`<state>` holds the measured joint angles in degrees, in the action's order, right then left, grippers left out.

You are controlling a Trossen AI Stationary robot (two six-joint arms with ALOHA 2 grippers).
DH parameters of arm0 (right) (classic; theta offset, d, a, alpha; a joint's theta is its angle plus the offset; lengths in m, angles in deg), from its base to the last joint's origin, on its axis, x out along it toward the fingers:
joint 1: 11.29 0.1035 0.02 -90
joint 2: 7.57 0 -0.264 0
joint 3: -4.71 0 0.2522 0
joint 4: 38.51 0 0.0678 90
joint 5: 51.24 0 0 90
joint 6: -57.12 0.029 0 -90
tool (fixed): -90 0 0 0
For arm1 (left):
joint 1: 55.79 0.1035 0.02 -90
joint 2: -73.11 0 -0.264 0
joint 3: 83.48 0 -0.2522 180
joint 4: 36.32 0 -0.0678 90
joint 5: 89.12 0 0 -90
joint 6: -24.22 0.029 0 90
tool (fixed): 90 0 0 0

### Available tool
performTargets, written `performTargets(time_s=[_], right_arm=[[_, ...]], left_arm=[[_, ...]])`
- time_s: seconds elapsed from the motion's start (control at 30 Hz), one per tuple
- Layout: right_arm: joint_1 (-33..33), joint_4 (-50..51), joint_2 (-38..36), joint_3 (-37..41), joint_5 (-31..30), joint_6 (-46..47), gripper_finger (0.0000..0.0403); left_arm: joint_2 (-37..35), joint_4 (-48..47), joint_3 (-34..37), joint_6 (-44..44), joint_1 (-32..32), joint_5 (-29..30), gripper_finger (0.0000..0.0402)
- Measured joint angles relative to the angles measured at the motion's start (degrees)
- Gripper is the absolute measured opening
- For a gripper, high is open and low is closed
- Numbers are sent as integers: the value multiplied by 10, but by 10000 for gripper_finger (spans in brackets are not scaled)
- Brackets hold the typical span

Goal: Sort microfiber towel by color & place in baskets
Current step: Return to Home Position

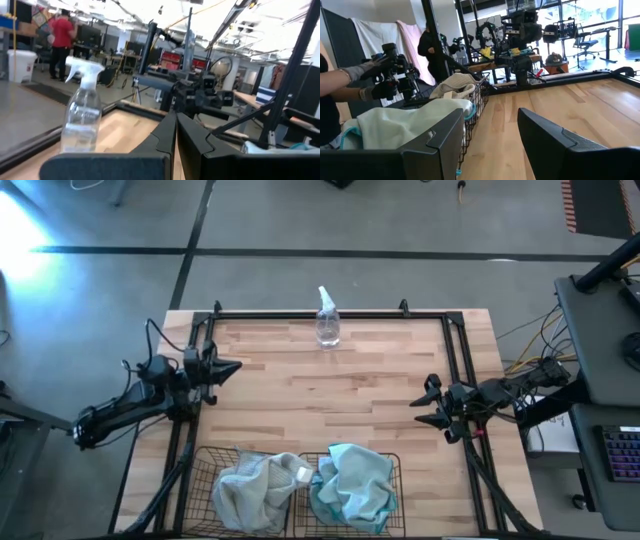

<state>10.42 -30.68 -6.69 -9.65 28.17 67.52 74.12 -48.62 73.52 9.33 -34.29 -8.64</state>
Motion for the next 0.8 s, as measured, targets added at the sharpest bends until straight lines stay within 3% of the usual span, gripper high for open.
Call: performTargets(time_s=[0.17, 0.43, 0.8], right_arm=[[0, 0, 0, 0, 0, 0, 183], [0, 0, 0, 0, 0, 0, 183], [0, 0, 0, 0, 0, 0, 183]], left_arm=[[4, 8, 24, -6, 0, 24, 0], [4, 111, 86, 15, 0, 46, 0], [6, 96, 82, 32, 0, 74, 0]])
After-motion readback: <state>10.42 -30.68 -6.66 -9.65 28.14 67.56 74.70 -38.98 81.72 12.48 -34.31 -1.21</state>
